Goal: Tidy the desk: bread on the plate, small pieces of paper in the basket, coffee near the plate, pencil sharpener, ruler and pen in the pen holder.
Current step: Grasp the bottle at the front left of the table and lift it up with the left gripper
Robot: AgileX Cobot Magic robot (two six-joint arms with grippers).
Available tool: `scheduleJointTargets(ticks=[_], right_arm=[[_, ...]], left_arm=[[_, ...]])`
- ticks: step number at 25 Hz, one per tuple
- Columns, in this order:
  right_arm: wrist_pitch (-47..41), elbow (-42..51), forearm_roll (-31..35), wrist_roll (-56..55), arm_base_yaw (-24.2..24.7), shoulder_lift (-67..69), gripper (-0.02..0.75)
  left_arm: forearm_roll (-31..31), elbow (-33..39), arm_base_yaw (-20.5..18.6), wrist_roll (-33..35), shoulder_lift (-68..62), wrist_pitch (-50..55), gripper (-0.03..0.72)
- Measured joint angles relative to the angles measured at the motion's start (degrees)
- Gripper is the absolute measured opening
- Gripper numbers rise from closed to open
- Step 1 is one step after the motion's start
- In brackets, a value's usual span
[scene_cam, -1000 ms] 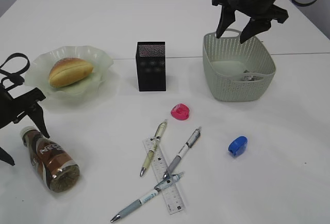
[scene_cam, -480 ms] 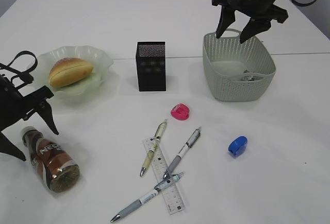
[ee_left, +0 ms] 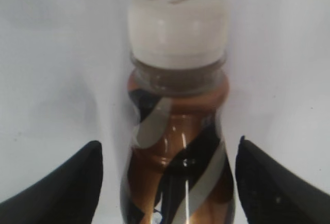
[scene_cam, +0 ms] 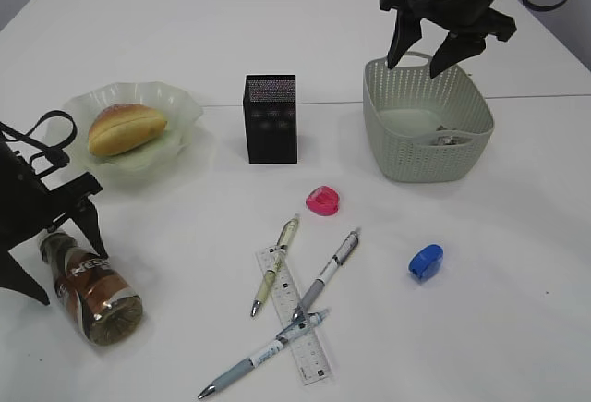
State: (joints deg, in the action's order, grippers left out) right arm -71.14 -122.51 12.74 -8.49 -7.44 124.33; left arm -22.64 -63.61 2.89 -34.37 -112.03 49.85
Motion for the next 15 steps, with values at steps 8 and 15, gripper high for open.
scheduleJointTargets(ticks=[8,15], right_arm=[[0.0,0.0,0.0,0.1,0.0,0.0,0.452],[0.0,0.0,0.0,0.2,0.0,0.0,0.451]], left_arm=[[0.0,-0.1,0.0,0.6,-0.8,-0.1,0.558],[-0.1,-0.2,0.0,0.8,-0.8,-0.2,0.338]])
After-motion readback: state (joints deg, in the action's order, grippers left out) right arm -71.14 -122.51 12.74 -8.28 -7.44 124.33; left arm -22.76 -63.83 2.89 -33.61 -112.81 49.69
